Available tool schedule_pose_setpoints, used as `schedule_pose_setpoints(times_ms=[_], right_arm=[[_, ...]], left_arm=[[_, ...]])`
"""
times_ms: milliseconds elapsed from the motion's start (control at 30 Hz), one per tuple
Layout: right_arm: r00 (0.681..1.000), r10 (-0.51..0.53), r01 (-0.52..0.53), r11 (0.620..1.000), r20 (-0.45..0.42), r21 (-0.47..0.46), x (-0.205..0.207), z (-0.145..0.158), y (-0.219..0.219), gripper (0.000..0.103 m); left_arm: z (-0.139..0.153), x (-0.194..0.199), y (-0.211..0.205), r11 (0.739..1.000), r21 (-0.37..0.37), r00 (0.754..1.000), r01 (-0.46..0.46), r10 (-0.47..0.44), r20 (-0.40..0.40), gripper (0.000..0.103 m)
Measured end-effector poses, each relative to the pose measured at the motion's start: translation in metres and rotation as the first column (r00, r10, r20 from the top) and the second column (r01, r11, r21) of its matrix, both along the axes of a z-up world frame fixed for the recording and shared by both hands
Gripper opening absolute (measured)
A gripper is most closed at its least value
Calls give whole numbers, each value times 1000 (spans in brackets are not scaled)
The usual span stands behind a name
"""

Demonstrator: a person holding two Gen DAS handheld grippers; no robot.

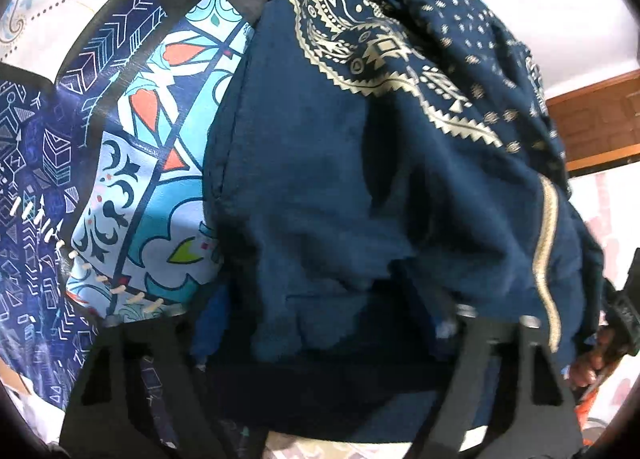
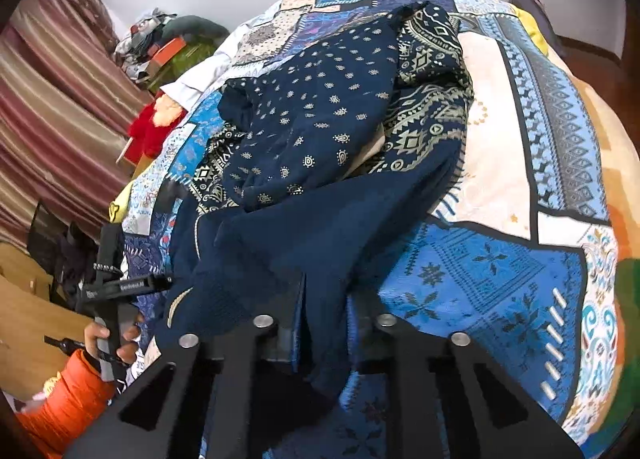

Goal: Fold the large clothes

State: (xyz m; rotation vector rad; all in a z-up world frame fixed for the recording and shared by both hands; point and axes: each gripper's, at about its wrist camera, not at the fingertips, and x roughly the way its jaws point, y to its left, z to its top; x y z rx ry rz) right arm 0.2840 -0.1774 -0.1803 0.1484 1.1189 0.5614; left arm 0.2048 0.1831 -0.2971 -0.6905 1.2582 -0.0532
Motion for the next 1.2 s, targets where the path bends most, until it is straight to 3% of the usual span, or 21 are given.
schedule_pose_setpoints(times_ms=[33,167,333,400,533,700,900,1033,1100,1200], right_arm=[[1000,1,-1,1000,6,-3,0,1,-2,11],[998,-8,11,999,60,-46,-1,6,-7,8],[994,-58,65,995,92,-81,4,7,-24,7],[994,-67,73,995,84,-73,5,7,-32,7],[994,-70,73,997,78,-24,4,11,-36,7],[987,-70,64,997,142,48,12,40,-32,7],[975,-67,47,994,212,97,36,72,-19,7],[961,-91,65,992,261,107,67,89,-10,7],[955,-107,80,991,278,106,89,93,-5,7],[950,-124,104,991,287,83,129,92,5,7]], left_arm=[[3,-1,-1,1000,12,1000,4,-4,3,56],[10,-2,1,997,78,1000,7,-7,-1,12],[29,-9,13,982,187,999,-12,6,33,9],[33,-7,21,980,197,998,-23,12,58,8],[72,-9,20,973,228,989,-29,-5,149,7],[123,9,17,965,260,964,-36,-35,265,6],[176,57,8,951,305,923,-47,-76,377,5],[204,105,3,919,386,890,-79,-109,443,0],[210,126,5,918,387,885,-89,-105,453,0],[205,169,11,914,400,898,-73,-114,425,0]])
